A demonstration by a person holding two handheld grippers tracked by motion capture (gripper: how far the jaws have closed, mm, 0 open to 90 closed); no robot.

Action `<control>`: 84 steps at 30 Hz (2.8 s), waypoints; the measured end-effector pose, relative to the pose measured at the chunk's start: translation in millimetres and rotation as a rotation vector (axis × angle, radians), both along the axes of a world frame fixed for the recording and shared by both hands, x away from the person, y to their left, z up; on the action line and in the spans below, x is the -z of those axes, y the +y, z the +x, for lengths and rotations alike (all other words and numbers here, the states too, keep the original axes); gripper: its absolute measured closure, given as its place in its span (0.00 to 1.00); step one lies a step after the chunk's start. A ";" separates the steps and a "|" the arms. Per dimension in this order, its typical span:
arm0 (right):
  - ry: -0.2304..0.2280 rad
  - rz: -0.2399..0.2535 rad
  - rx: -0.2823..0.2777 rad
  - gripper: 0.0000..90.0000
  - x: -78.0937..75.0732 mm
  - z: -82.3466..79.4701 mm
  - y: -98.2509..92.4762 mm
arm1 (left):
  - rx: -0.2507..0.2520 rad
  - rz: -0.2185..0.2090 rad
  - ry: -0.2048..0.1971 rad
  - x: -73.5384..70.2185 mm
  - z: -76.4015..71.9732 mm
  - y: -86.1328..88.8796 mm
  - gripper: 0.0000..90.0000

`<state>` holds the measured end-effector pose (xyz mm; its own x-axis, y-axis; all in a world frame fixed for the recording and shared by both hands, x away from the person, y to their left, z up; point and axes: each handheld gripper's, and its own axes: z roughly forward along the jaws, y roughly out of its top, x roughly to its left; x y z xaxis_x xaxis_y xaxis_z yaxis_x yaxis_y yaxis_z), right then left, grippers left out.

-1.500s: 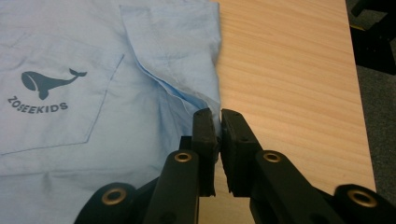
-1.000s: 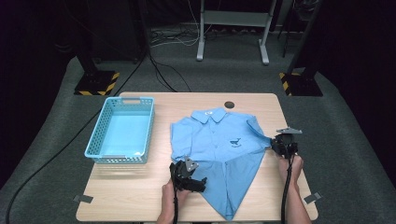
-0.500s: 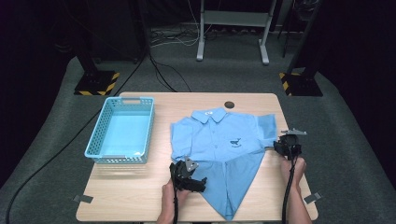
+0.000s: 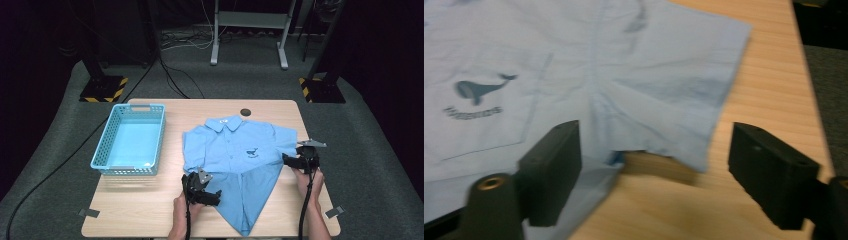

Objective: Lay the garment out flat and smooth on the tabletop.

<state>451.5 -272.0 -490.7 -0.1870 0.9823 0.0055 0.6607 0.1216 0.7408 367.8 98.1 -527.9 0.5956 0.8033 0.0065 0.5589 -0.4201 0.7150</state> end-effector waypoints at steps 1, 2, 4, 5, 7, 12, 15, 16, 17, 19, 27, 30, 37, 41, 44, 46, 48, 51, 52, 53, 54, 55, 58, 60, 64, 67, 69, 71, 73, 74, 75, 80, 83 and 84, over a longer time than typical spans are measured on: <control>0.001 0.005 -0.017 0.18 0.5 -1.1 5.0 | 0.000 0.000 0.000 0.0 0.0 0.0 0.00; 0.001 0.007 -0.033 0.14 1.4 -2.3 10.9 | 0.000 0.000 0.000 0.0 0.0 0.0 0.00; 0.021 0.011 -0.080 0.08 4.7 -3.2 23.3 | 0.000 0.000 0.000 0.0 0.0 0.0 0.00; 0.025 0.012 -0.103 0.07 6.6 -3.9 29.9 | 0.000 0.000 0.000 0.0 0.0 0.0 0.00; 0.025 0.005 -0.146 0.04 10.6 -5.4 43.0 | 0.000 0.000 0.000 0.0 0.0 0.0 0.00; 0.054 -0.012 -0.227 0.01 20.2 -5.8 69.9 | 0.001 0.001 0.000 0.0 0.0 0.0 0.00; 0.069 -0.029 -0.240 0.01 25.1 -5.3 77.9 | 0.001 0.000 0.000 0.0 0.2 -0.4 0.00; 0.074 -0.038 -0.242 0.01 27.0 -5.0 79.3 | 0.000 -0.001 0.000 0.1 0.3 -0.6 0.00; 0.084 -0.046 -0.242 0.01 28.9 -4.7 80.3 | 0.001 -0.002 0.000 0.1 0.4 -0.8 0.00; 0.083 -0.037 -0.243 0.01 30.9 -4.9 79.2 | 0.003 -0.003 -0.001 0.2 0.9 -1.2 0.00; 0.085 -0.035 -0.236 0.01 31.0 -5.6 73.7 | 0.018 -0.003 0.001 0.0 7.4 -10.2 0.00; 0.085 -0.035 -0.232 0.01 31.0 -5.9 70.9 | 0.028 0.000 0.001 -0.2 10.8 -15.4 0.00; 0.082 -0.034 -0.202 0.01 31.1 -6.8 58.5 | 0.045 -0.001 0.002 -0.4 17.5 -26.0 0.00; 0.081 -0.029 -0.181 0.01 31.4 -8.2 49.1 | 0.055 -0.001 0.001 -0.5 20.8 -30.8 0.00; 0.059 -0.021 -0.174 0.01 33.2 -11.0 44.0 | 0.058 0.001 0.002 -0.6 22.1 -32.7 0.00; 0.052 -0.023 -0.168 0.01 33.7 -12.3 43.6 | 0.059 0.002 0.003 -0.7 22.4 -32.8 0.00; 0.049 -0.021 -0.167 0.01 33.9 -12.6 43.5 | 0.059 0.002 0.002 -0.7 22.5 -32.7 0.00; 0.043 -0.019 -0.165 0.01 34.3 -13.1 43.5 | 0.044 -0.002 0.003 -0.7 22.9 -31.5 0.00; 0.043 -0.019 -0.165 0.01 34.3 -13.1 43.5 | 0.044 -0.002 0.003 -0.7 22.9 -31.5 0.01; 0.039 -0.016 -0.163 0.01 34.6 -13.7 43.5 | 0.039 -0.007 0.002 -0.8 23.5 -30.7 0.01; 0.038 -0.015 -0.162 0.01 34.7 -13.8 43.5 | 0.035 -0.009 -0.002 -0.9 24.8 -29.3 0.00; 0.038 -0.015 -0.162 0.01 34.7 -13.9 43.5 | 0.030 -0.014 -0.002 -1.1 26.5 -28.0 0.00; 0.038 -0.013 -0.164 0.01 34.7 -14.0 43.2 | 0.016 -0.017 -0.002 -4.0 33.6 -23.0 0.00; 0.037 -0.012 -0.165 0.02 34.7 -13.9 43.1 | 0.002 -0.017 -0.009 -8.4 39.1 -19.2 0.00; 0.037 -0.011 -0.166 0.02 34.7 -13.9 42.9 | -0.031 -0.020 -0.020 -17.8 52.8 -11.9 0.01; 0.038 -0.010 -0.166 0.02 34.7 -14.0 42.9 | -0.051 -0.007 -0.004 -21.1 67.5 -6.7 0.02; 0.037 -0.010 -0.166 0.02 34.7 -14.0 42.9 | -0.067 -0.005 0.017 -21.8 78.1 -3.1 0.04; 0.037 -0.011 -0.167 0.02 34.8 -14.0 42.8 | -0.082 -0.006 0.037 -21.7 87.5 -0.1 0.05; 0.037 -0.010 -0.167 0.02 34.8 -14.0 42.8 | -0.093 0.005 0.044 -20.7 95.2 2.4 0.07; 0.037 -0.010 -0.166 0.02 34.8 -14.0 42.8 | -0.096 0.007 0.059 -19.8 99.3 3.7 0.08; 0.037 -0.010 -0.166 0.02 34.8 -14.0 42.8 | -0.102 0.011 0.068 -18.4 102.6 4.9 0.09; 0.036 -0.010 -0.167 0.02 34.8 -14.1 42.7 | -0.123 0.015 0.083 -14.0 110.1 9.3 0.19; 0.036 -0.010 -0.167 0.02 34.8 -14.1 42.7 | -0.126 0.024 0.076 -14.5 109.6 10.1 0.23; 0.036 -0.010 -0.167 0.02 34.8 -14.1 42.7 | -0.130 0.028 0.067 -14.3 109.1 10.2 0.25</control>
